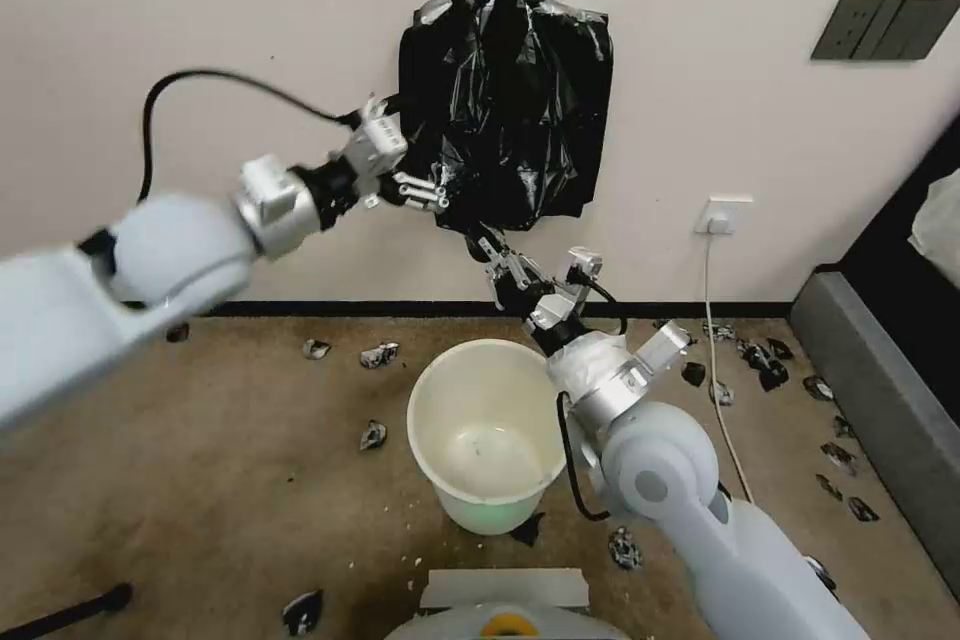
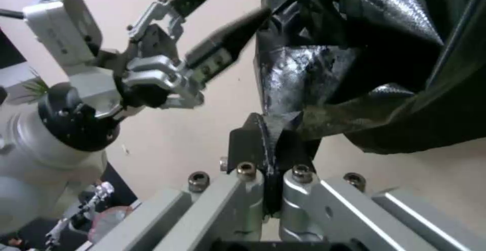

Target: Place a trash bag onto the trash bin.

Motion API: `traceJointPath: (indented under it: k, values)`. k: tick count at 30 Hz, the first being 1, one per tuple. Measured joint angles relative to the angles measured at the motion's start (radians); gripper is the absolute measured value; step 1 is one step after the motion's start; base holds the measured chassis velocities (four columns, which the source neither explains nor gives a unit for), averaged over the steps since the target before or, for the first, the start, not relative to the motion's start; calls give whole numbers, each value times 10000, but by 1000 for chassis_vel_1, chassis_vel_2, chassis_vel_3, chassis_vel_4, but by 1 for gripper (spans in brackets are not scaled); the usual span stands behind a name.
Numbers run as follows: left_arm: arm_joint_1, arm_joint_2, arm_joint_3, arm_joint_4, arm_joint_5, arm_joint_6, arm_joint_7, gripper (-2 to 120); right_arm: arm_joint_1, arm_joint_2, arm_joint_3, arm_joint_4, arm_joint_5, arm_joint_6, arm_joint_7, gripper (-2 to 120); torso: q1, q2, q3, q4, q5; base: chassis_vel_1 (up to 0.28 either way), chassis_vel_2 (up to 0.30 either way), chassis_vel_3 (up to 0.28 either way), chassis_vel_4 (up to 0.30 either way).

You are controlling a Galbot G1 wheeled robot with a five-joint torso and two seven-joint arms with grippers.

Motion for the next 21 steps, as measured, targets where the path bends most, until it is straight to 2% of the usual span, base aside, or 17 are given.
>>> traceJointPath:
  k: [2,3,6,7,10,11,14,15,17,18,21]
  values:
    - [-816,-147,876,205,126,141,500,100,-13,6,71,6,5,8,-15,0,0,0,0,1,0,0,0,0,0]
    - [-816,-147,876,205,126,141,500,100,-13,6,71,6,5,8,-15,0,0,0,0,1,0,0,0,0,0]
    - [-2733,-542,2550,561,488,382,1611,100,-39,7,184,4,14,23,-50,0,0,0,-1,2,7,0,0,0,0]
    - [-2733,-542,2550,561,488,382,1611,100,-39,7,184,4,14,23,-50,0,0,0,-1,2,7,0,0,0,0]
    - [-4135,-1198,3794,1118,783,450,2284,100,-159,14,376,17,31,42,-72,0,0,0,0,2,6,0,0,0,0]
    - [-4135,-1198,3794,1118,783,450,2284,100,-159,14,376,17,31,42,-72,0,0,0,0,2,6,0,0,0,0]
    - [-5115,-1914,4788,1687,998,487,2849,100,-528,6,755,213,45,53,-106,0,0,0,0,3,4,0,0,0,0]
    - [-5115,-1914,4788,1687,998,487,2849,100,-528,6,755,213,45,53,-106,0,0,0,0,3,4,0,0,0,0]
    - [-5506,-2606,5248,2166,1052,454,3105,100,-977,-7,1232,445,45,66,-192,0,0,1,-1,-2,6,0,0,0,0]
    - [-5583,-2802,5338,2294,1054,450,3169,100,-1076,-14,1354,488,48,73,-213,0,0,0,0,-8,5,0,0,0,0]
    - [-5705,-3002,5468,2390,1071,490,3251,100,-1126,-22,1440,507,59,84,-240,0,0,0,0,-5,8,0,0,0,0]
